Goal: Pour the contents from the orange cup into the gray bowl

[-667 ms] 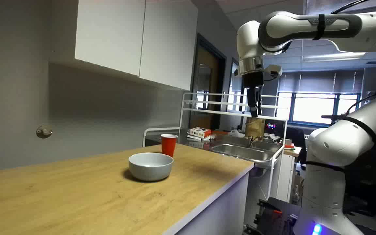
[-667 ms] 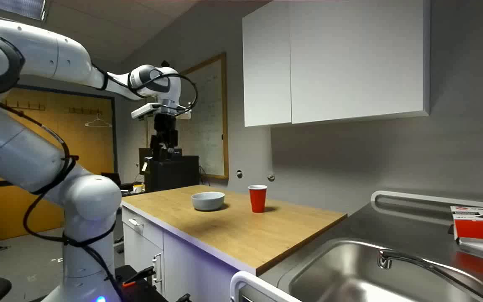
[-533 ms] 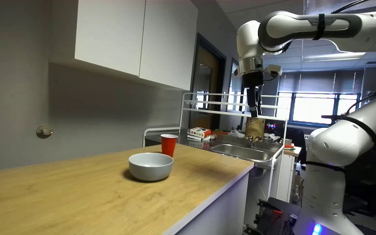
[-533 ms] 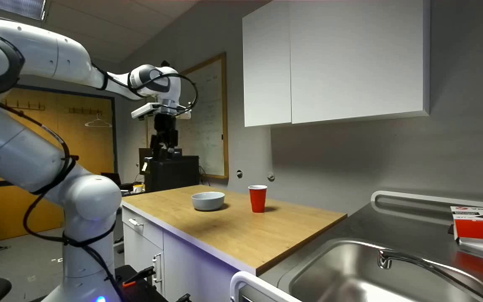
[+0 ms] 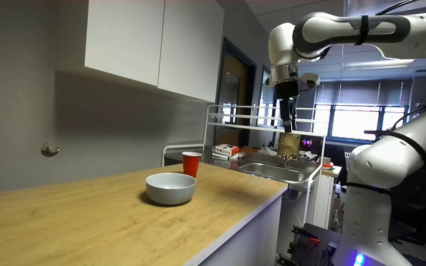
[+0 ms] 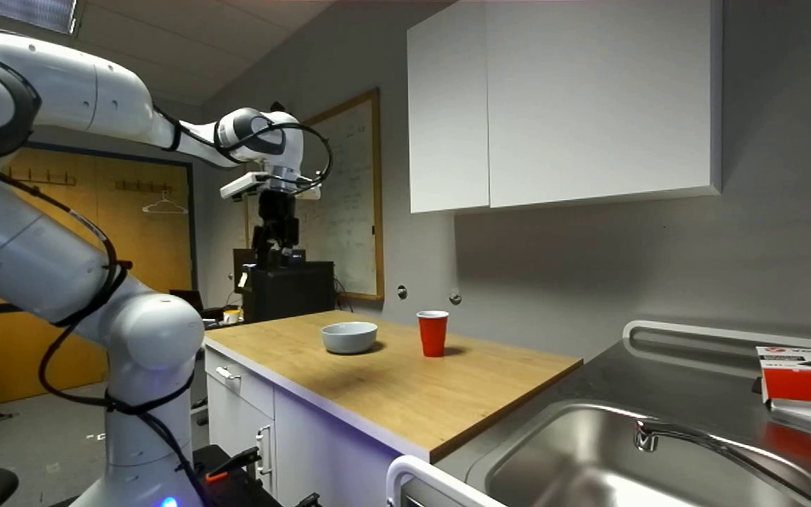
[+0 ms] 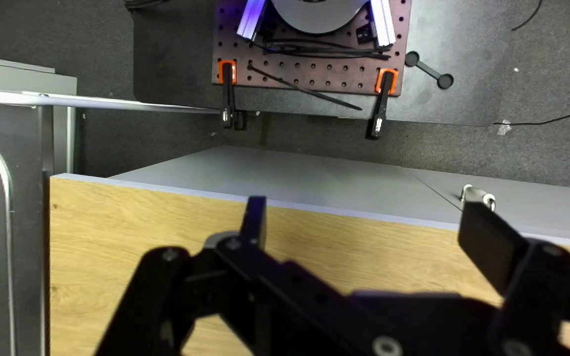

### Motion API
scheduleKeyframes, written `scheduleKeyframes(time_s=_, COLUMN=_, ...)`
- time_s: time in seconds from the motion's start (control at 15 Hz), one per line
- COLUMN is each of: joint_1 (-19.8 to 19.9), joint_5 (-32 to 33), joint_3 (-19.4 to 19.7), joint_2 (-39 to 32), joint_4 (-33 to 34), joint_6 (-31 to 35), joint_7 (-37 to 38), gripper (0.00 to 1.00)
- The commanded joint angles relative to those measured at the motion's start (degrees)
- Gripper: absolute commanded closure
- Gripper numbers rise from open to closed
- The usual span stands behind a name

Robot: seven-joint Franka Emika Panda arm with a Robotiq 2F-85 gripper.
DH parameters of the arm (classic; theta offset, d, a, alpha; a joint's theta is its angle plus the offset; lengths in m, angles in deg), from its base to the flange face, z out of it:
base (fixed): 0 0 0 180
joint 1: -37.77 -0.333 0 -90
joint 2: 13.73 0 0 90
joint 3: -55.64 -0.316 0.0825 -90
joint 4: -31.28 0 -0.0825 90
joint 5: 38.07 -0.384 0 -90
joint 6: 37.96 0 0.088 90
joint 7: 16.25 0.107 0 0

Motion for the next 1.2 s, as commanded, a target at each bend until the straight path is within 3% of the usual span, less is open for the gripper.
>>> scheduleKeyframes(time_s=0.0, joint_1=-0.3, joint_5=0.1, joint_3=0.2, joint_2=-0.1, joint_4=0.1, joint_6=-0.1, joint_7=0.2, gripper=0.0)
scheduleKeyframes(time_s=0.4, joint_1=0.3, joint_5=-0.2, joint_3=0.1, joint_2=-3.2, joint_4=1.4, joint_6=4.1, joint_7=1.1, gripper=0.0)
scheduleKeyframes(time_s=0.8, joint_1=1.1, joint_5=-0.3, joint_3=-0.3, joint_2=-11.8, joint_4=4.2, joint_6=18.2, joint_7=3.7, gripper=0.0)
scheduleKeyframes(time_s=1.13, joint_1=2.5, joint_5=1.0, joint_3=-1.0, joint_2=-23.4, joint_4=10.3, joint_6=30.6, joint_7=10.0, gripper=0.0)
